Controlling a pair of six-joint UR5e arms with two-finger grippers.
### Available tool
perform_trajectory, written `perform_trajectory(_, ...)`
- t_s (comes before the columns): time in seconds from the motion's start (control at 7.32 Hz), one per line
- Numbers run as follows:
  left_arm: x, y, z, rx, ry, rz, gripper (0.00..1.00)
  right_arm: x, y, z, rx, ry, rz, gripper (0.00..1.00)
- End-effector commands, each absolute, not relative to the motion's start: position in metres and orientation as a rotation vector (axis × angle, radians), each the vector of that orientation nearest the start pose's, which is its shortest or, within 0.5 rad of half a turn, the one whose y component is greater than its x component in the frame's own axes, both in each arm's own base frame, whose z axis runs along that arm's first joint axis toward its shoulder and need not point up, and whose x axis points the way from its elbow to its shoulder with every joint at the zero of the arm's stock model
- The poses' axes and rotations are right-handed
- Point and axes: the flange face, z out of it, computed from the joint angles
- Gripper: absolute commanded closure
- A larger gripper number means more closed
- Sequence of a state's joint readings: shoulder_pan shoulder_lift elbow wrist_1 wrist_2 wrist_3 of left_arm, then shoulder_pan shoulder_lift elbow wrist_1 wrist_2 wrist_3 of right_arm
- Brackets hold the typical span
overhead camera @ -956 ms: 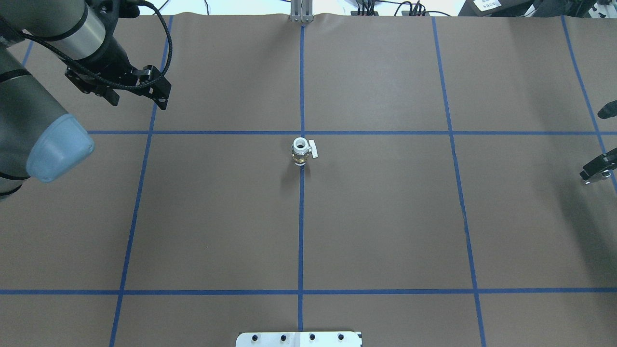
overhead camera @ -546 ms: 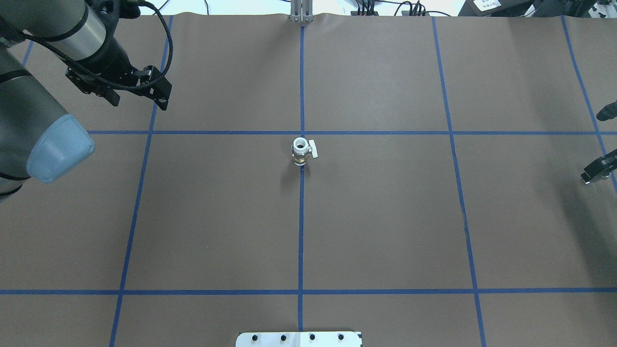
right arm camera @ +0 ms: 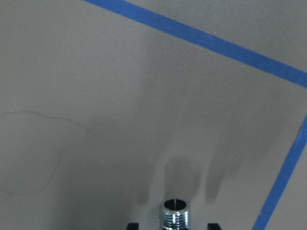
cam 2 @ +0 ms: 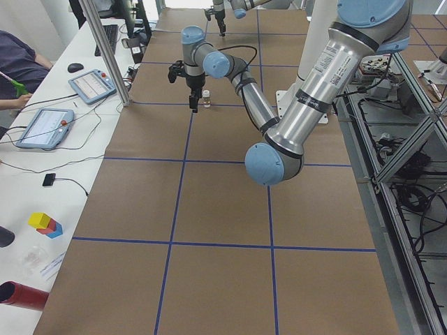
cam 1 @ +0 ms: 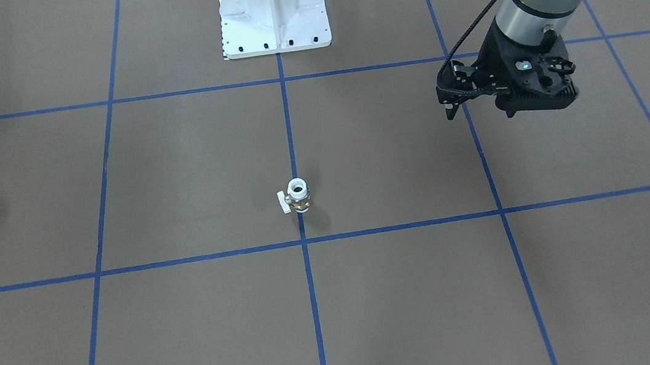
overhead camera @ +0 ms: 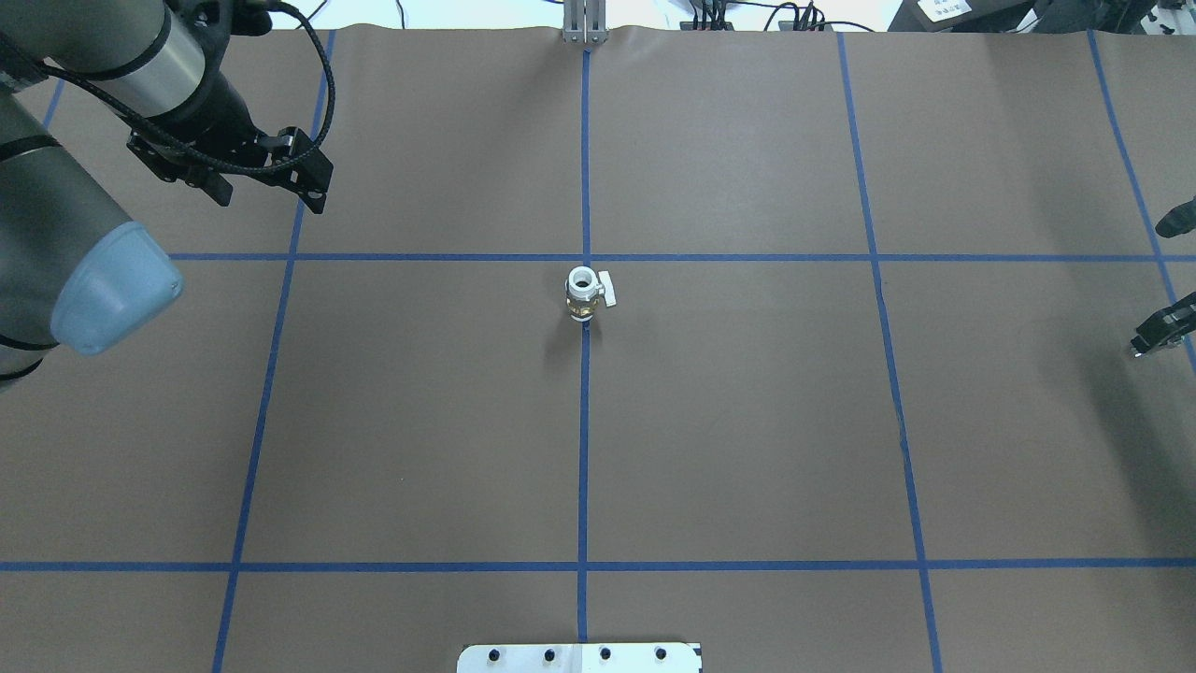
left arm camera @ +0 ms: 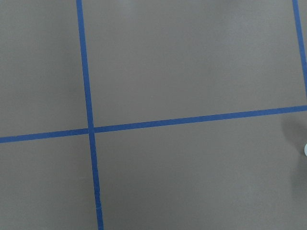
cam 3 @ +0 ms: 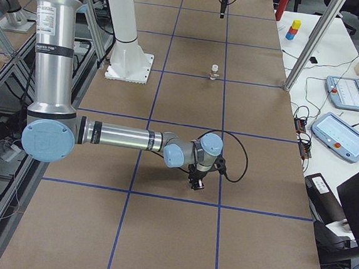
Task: Assemble PPR valve and pipe with both arms
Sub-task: 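Lower the right gripper onto the chrome threaded fitting and grasp it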
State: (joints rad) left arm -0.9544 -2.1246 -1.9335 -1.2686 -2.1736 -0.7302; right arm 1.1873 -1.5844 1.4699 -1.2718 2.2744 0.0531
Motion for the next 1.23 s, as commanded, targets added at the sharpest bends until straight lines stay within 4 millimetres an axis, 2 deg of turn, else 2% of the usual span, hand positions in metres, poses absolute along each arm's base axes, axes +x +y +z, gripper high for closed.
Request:
perform_trajectory(0.0,0.279,-0.526,0.222,0.102,0.828,0.076,0.00,-0.121,-0.484,0.691,0.017,-0.726,-0.381,0.50)
perform_trajectory(0.14,0.278,-0.525,0.220,0.105,0.831,0.078,0.00,-0.122,-0.486,0.688,0.020,-0.728,-0.382,0.77)
perform_trajectory(0.27,0.277,-0.525,0.221,0.101,0.832,0.077,0.00,-0.122,-0.486,0.688,0.022,-0.728,-0.384,1.00)
perform_trajectory(0.55,0.278,-0.525,0.221,0.099,0.832,0.077,0.00,-0.117,-0.488,0.675,0.033,-0.761,-0.376,1.00)
perform_trajectory(0.68,0.278,-0.525,0.221,0.099,0.832,0.077,0.00,-0.097,-0.492,0.666,0.039,-0.813,-0.333,1.00)
perform_trajectory(0.82,0.276,-0.526,0.221,0.101,0.833,0.080,0.00,-0.083,-0.518,0.631,0.051,-0.852,-0.292,1.00)
perform_trajectory(0.96,0.274,-0.524,0.227,0.089,0.839,0.084,0.00,-0.079,-0.561,0.557,0.039,-0.859,-0.256,1.00)
perform_trajectory(1.09,0.272,-0.524,0.233,0.095,0.834,0.103,0.00,-0.088,-0.601,0.481,0.001,-0.843,-0.237,1.00)
